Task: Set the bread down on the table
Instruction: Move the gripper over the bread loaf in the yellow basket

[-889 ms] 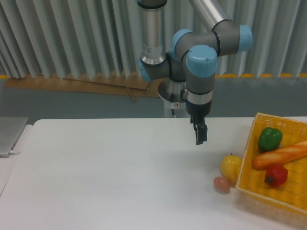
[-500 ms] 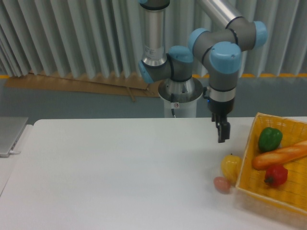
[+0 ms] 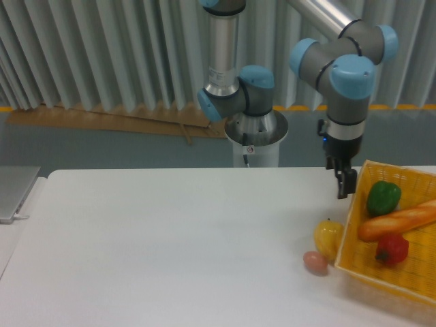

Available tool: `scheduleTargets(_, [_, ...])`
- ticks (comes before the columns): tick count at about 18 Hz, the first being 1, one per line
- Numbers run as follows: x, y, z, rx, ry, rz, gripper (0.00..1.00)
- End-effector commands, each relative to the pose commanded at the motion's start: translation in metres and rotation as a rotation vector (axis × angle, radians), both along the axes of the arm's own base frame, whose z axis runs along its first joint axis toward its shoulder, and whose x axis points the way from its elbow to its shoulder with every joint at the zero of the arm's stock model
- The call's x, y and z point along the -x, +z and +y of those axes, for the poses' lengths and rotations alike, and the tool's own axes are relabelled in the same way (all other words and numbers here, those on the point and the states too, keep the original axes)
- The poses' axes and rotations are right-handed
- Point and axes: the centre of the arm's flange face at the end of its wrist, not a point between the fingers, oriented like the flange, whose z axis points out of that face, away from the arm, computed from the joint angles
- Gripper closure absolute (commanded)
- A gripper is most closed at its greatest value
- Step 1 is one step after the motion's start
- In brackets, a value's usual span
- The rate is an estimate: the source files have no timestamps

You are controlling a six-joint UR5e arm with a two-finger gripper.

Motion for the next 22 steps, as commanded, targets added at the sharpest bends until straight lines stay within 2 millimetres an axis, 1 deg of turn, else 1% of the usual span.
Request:
scheduleTargets(1, [0.008, -0.001, -0.006, -0.003, 0.017, 0.015, 0.00])
scheduleTargets(3, [0.026, -0.012, -0.026, -0.001, 0.048, 0.002, 0.00])
scheduleTargets(6, [0.044, -0.021, -0.042, 0.004, 0.084, -0.007, 0.00])
scheduleTargets(8, [0.049, -0.020, -0.047, 0.004, 0.094, -0.004, 0.00])
scheduleTargets(10, [0.049, -0.021, -0.045, 0.003, 0.094, -0.001, 0.00])
scheduleTargets(12, [0.053, -0.027, -0.050, 0.007, 0.109, -0.002, 0.00])
scheduleTargets(13, [0.062, -0.031, -0.062, 0.014, 0.124, 0.006, 0.00])
scheduleTargets(14, [0.071, -0.040, -0.068, 0.027, 0.136, 0.015, 0.00])
scheduleTargets(16, [0.089, -0.055, -0.076, 0.057, 0.146, 0.032, 0.00])
scheduleTargets(17, [0.097, -0.058, -0.081, 0.070, 0.154, 0.042, 0.00])
scheduleTargets(20, [0.112, -0.056, -0.079, 0.055, 0.161, 0.111, 0.00])
scheduleTargets(22, [0.121, -0.059, -0.077, 0.051, 0.162, 0.130, 0.00])
